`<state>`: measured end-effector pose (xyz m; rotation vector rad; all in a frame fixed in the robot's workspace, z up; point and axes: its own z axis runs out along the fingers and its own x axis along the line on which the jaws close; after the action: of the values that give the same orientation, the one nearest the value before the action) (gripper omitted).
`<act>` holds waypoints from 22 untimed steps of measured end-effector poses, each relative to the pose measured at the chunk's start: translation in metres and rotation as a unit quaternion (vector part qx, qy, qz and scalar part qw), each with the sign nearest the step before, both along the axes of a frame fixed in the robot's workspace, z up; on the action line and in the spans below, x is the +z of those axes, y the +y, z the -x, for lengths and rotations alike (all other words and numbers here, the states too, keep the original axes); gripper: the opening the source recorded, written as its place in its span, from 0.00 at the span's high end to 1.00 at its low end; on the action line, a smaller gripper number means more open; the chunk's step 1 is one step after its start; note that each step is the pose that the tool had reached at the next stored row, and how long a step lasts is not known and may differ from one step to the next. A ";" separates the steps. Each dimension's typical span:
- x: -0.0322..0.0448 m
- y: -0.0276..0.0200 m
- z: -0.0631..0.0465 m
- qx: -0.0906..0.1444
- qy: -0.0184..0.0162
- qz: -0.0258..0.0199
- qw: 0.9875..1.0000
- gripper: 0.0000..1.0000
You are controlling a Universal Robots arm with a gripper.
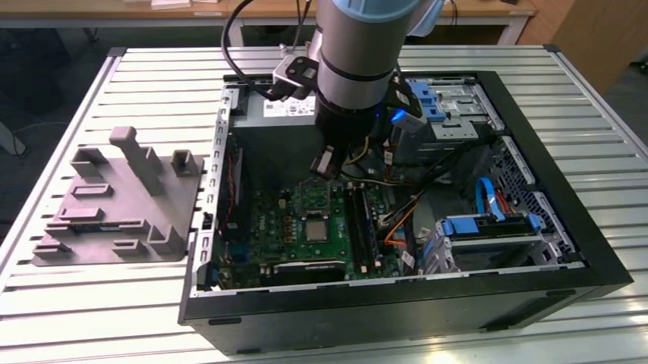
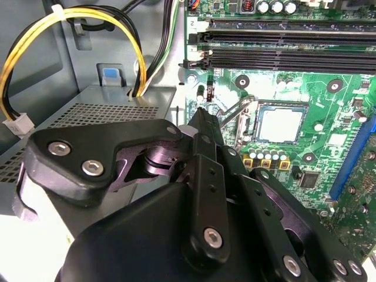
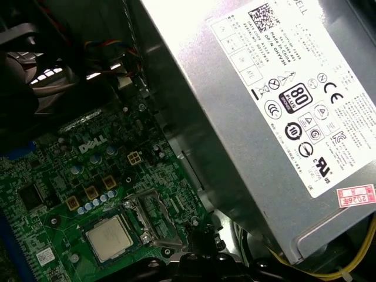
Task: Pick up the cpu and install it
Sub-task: 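Close the cpu cover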
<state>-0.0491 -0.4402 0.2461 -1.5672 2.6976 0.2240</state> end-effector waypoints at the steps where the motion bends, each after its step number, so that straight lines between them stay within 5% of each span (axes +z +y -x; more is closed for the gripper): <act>1: 0.0001 0.0000 0.000 0.000 0.000 0.000 1.000 0.89; 10: 0.0009 0.0000 0.000 0.000 0.000 0.000 1.000 0.89; 19: 0.0008 -0.0002 0.000 0.002 0.000 0.021 1.000 0.89; 22: 0.0006 -0.0012 0.000 0.006 0.000 0.022 1.000 0.89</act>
<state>-0.0494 -0.4415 0.2467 -1.5949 2.7127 0.1648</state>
